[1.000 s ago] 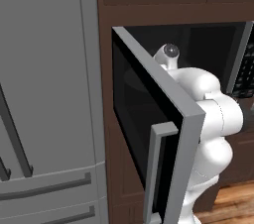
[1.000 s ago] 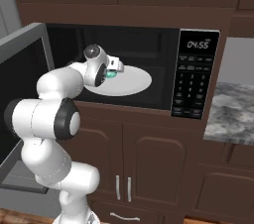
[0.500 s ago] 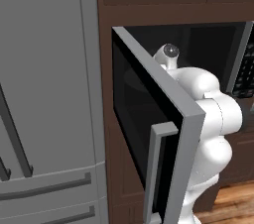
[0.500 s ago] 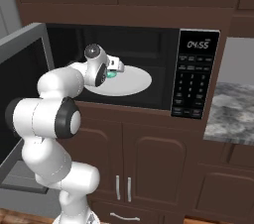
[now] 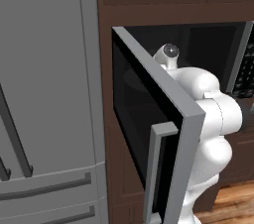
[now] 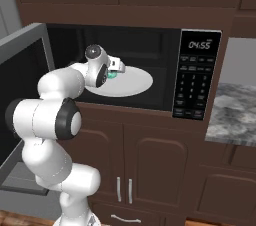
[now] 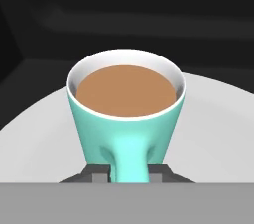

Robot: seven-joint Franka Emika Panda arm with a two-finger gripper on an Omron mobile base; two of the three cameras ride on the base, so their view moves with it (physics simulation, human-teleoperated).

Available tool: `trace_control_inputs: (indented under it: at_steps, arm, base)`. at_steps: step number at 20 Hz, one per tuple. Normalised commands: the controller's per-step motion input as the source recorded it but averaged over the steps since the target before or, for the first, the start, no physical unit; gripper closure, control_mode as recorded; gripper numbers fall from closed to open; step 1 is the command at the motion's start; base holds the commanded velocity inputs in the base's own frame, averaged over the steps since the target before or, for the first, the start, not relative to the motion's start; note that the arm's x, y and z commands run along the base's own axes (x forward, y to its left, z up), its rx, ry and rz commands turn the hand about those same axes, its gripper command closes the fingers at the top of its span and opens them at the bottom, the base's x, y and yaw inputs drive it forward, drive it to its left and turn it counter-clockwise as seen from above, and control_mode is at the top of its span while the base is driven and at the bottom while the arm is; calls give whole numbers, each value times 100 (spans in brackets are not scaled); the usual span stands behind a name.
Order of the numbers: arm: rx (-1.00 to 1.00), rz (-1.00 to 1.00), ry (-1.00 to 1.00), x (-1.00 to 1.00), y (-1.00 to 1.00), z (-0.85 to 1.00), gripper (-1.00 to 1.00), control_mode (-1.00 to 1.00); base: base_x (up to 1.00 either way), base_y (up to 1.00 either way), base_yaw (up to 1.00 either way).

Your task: Pick the cup of tea, navigate to the dining table, and place it on the saucer.

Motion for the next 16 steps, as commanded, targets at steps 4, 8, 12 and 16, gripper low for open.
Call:
trace_control_inputs:
  at_steps: [4,8,12,16]
  arm:
    - [0,0,0,-7,-9,0,100,-100]
    - [2,0,-7,-67,-44,1,100,-100]
    - [5,0,-3,-90,-51,2,100,-100]
    - [3,0,-1,-86,-46,20,100,-100]
  base:
    - [0,0,0]
    - [0,0,0]
    - [0,0,0]
    - [0,0,0]
